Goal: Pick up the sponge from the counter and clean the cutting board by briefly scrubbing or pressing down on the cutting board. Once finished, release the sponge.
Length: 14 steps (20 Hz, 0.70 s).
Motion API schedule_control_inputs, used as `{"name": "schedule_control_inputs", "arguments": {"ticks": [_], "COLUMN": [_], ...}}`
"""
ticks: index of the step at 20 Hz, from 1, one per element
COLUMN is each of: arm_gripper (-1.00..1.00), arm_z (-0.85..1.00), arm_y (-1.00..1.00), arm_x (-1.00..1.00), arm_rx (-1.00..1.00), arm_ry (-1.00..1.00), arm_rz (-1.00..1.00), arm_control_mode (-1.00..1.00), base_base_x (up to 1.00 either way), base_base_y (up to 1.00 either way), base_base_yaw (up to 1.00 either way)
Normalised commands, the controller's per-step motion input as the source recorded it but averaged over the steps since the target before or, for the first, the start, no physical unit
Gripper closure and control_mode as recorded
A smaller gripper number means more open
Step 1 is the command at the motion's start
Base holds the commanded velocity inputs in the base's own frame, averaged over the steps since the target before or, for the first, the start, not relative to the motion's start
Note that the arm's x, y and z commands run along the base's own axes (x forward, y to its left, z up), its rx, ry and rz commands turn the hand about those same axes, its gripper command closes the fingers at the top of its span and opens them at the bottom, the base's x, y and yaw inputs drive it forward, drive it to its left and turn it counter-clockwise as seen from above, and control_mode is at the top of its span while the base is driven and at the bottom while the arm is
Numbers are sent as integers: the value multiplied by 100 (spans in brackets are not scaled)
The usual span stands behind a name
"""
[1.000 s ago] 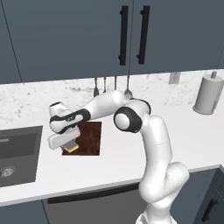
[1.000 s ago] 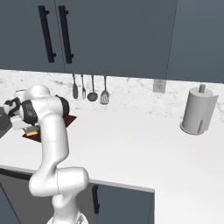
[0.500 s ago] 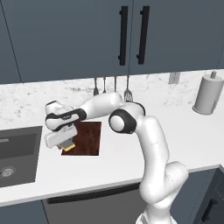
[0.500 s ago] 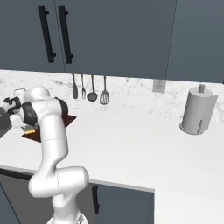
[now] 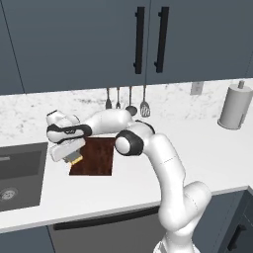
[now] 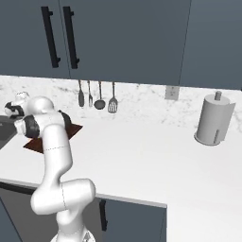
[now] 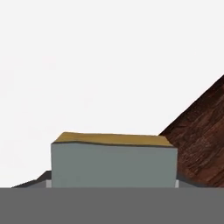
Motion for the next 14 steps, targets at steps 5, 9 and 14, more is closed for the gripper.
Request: {"name": "schedule_control_inputs", "arguments": {"ticks": [5,9,14], "arm_gripper": [100,100,100], "arm_z": [-15,-21,-25], "arm_y": [-5,-16,-21], "arm_x": [65,53,47], "arm_rx": [-1,0,0], "arm_ry": [2,0,0], "arm_rz": [0,0,0], "arm_control_mode": [-100,-100,-100], "base_base_x": [0,0,0], "base_base_y": [0,0,0], "base_base_yaw": [0,0,0]}}
